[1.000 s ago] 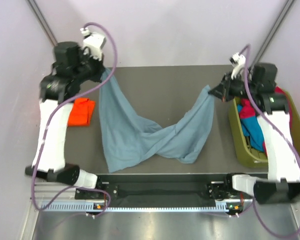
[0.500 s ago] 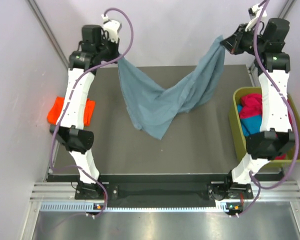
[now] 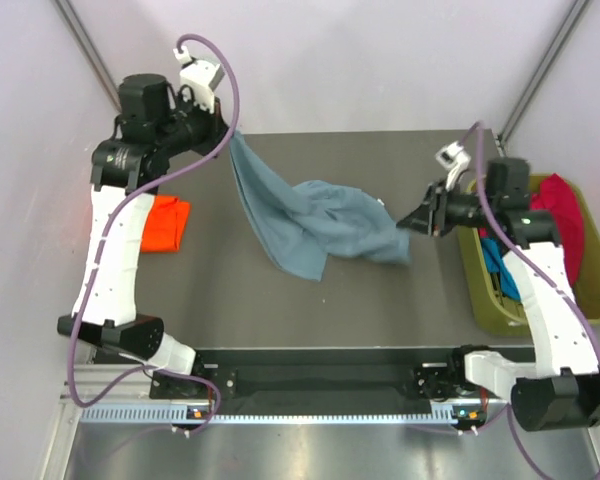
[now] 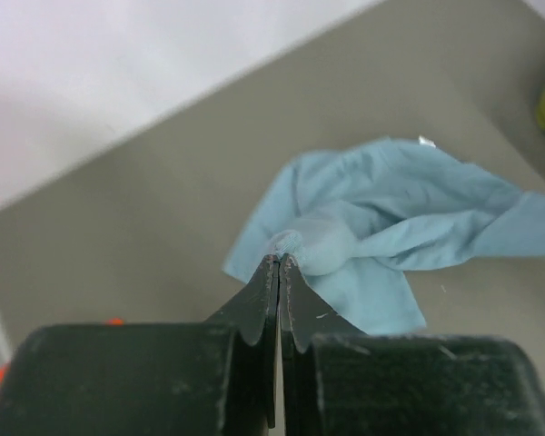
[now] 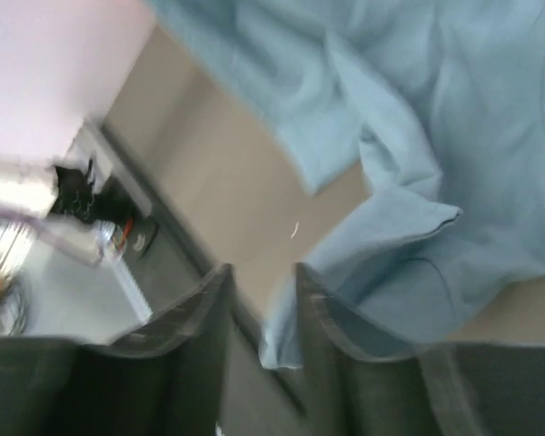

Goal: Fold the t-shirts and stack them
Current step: Flatten the tshirt out

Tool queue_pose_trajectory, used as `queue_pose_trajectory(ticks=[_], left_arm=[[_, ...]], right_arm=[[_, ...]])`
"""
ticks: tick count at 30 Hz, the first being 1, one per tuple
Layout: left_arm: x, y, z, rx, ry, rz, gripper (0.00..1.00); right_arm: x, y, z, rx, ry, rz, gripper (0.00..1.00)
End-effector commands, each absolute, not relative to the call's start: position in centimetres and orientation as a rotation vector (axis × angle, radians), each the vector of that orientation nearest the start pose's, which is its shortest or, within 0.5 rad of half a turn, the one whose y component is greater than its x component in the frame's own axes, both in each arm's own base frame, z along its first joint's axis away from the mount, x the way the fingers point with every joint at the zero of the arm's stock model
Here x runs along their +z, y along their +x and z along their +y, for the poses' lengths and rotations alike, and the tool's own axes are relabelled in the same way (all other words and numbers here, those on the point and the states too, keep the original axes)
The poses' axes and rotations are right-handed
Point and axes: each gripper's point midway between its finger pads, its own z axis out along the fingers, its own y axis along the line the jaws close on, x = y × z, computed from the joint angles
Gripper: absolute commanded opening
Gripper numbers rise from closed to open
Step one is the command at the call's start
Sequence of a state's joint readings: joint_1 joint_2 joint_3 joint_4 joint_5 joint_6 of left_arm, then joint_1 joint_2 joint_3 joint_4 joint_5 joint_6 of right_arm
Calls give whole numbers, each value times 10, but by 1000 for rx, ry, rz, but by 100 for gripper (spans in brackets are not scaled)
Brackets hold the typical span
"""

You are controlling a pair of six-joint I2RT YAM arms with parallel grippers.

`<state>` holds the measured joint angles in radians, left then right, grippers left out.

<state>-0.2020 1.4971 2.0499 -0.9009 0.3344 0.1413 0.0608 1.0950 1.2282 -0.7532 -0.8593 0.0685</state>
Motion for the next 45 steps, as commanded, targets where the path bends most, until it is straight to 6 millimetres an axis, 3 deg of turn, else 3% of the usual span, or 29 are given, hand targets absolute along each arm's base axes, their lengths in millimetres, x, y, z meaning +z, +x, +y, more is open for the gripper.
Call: queue_pose_trajectory(ticks=[1,3,4,6,7,8,9,10,11,12,13,14,15,16,17,19,20,23,27,33,40,45], left_arm=[[395,363,-141,-478,573,1987,0],[387,358,-144,-505,588,2017,0],[375,355,-144,-514,583,2057,0],[362,352,-143,-524,580,2098,0],[348,350,-143,-533,567,2139,0],[342,349,-143,-539,564,2157,0],[331,347,-143,-549,554,2192,0],[325,346,-143,-551,562,2205,0],[319,344,-142,-548,571,2222,0],[310,343,-140,-535,588,2242,0],[305,345,-136,-510,581,2260,0],[302,345,-135,-505,583,2268,0],[298,346,-135,-504,581,2279,0],[296,348,-135,-502,580,2283,0],[294,349,-135,-500,581,2287,0],[289,352,-132,-474,589,2300,0],[285,353,-128,-448,583,2315,0],[276,353,-122,-409,592,2347,0],[260,352,-116,-370,599,2401,0],[242,357,-116,-368,600,2446,0],[247,370,-119,-363,596,2428,0],[253,371,-116,-345,589,2415,0]], right_arm=[[263,234,164,1182,-502,2165,38],[259,256,161,1123,-511,2167,43],[275,273,160,1076,-525,2121,49],[270,321,158,1004,-487,2126,50],[286,345,158,968,-485,2083,49],[264,377,159,975,-460,2129,48],[260,396,161,975,-453,2136,46],[283,422,163,953,-467,2074,46],[250,452,167,984,-436,2144,45],[246,470,171,1001,-430,2146,45],[275,496,173,974,-458,2060,45],[237,523,178,996,-430,2118,45],[232,540,180,1003,-386,2119,45],[250,560,182,997,-392,2056,44],[213,579,185,1025,-357,2092,43],[194,589,192,1045,-327,2103,42],[173,592,199,1060,-319,2129,42],[145,589,221,1158,-311,2160,41],[127,587,243,1246,-291,2174,41],[95,563,275,1408,-278,2239,42],[78,541,304,1495,-294,2289,45],[65,548,302,1419,-284,2303,51]])
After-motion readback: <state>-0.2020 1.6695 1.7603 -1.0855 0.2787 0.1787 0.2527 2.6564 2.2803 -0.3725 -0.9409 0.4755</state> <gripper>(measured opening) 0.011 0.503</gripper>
